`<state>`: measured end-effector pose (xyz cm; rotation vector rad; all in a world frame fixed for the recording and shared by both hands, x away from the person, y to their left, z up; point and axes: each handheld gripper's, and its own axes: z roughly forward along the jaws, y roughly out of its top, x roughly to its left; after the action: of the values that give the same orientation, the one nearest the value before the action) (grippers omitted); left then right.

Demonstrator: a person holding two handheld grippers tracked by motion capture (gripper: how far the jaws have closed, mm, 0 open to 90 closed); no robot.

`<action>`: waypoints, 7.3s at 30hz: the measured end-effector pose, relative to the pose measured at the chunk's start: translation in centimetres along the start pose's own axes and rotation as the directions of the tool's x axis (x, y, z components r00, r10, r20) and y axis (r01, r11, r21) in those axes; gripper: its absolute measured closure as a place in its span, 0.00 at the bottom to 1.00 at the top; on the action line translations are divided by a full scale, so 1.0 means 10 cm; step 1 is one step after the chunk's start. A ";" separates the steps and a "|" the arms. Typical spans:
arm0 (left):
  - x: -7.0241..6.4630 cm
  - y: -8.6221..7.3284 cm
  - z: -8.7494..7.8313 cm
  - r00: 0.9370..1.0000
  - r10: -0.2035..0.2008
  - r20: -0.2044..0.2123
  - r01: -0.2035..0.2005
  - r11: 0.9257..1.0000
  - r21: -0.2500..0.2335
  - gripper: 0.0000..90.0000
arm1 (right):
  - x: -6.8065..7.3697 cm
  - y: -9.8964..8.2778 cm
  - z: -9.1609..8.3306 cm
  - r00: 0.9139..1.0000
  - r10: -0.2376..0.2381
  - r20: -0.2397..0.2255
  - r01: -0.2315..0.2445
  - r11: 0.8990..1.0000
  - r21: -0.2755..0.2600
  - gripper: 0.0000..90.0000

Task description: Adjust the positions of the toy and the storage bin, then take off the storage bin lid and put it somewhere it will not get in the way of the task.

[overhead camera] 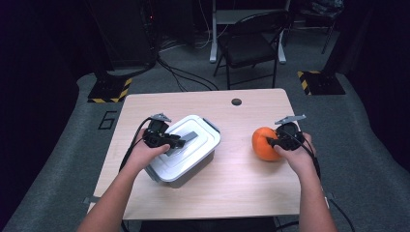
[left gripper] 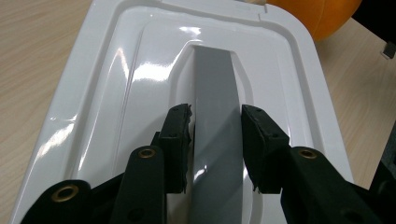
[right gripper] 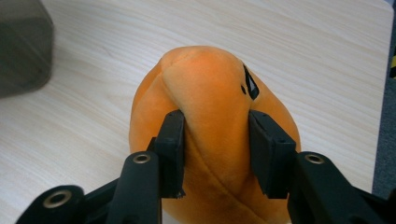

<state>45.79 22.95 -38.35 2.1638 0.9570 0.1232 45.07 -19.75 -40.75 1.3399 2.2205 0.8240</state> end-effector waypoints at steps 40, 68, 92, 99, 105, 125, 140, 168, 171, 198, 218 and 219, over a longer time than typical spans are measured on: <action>-0.13 0.13 0.13 0.999 0.005 -0.037 -0.005 1.000 0.013 0.74 | 0.05 -0.02 -0.17 0.993 -0.013 -0.114 0.006 0.998 -0.058 0.50; -0.23 0.25 0.18 0.999 0.041 -0.033 -0.042 0.999 -0.017 0.58 | 0.12 0.00 -0.16 0.994 -0.012 -0.106 0.006 0.998 -0.063 0.49; 0.07 0.01 -0.27 0.995 -0.025 -0.092 0.016 0.995 -0.102 0.56 | 0.20 0.01 -0.15 0.995 -0.019 -0.101 0.013 0.998 -0.062 0.49; 0.11 -0.01 -0.33 0.996 -0.048 -0.078 0.039 0.992 -0.117 0.58 | 0.20 0.01 -0.14 0.995 -0.019 -0.095 0.013 0.998 -0.066 0.49; 0.13 -0.02 -0.37 0.994 -0.039 -0.099 0.029 0.994 -0.107 0.58 | 0.19 0.00 -0.14 0.996 -0.012 -0.094 0.007 0.998 -0.063 0.50; -0.02 0.09 -0.31 0.996 -0.012 -0.084 0.006 0.997 -0.075 0.60 | 0.19 0.01 -0.16 0.995 -0.021 -0.095 0.014 0.997 -0.076 0.50; -0.17 0.18 -0.10 0.997 0.027 -0.071 -0.029 0.999 -0.021 0.62 | 0.16 -0.01 -0.16 0.996 -0.009 -0.091 0.002 0.997 -0.074 0.50; -0.35 0.32 0.18 0.994 0.082 -0.072 -0.076 0.994 0.079 0.66 | 0.16 -0.01 -0.14 0.996 -0.006 -0.090 0.000 0.998 -0.068 0.49; -0.35 0.33 0.20 0.993 0.088 -0.077 -0.079 0.991 0.107 0.66 | 0.16 -0.01 -0.13 0.996 -0.010 -0.090 0.004 0.998 -0.067 0.49; -0.39 0.36 0.23 0.988 0.108 -0.107 -0.090 0.983 0.159 0.74 | 0.17 -0.02 -0.12 0.996 -0.013 -0.091 0.006 0.997 -0.073 0.50; -0.39 0.43 0.08 0.992 0.092 -0.090 -0.081 0.989 0.126 0.74 | 0.15 -0.01 -0.14 0.996 -0.009 -0.086 0.002 0.996 -0.085 0.50; -0.39 0.43 0.07 0.992 0.091 -0.087 -0.080 0.989 0.124 0.74 | 0.15 -0.01 -0.14 0.996 -0.009 -0.086 0.002 0.996 -0.085 0.50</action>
<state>45.83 17.98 -35.15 2.3280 0.9445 0.2136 43.42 -18.84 -39.88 1.2808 2.2261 0.9801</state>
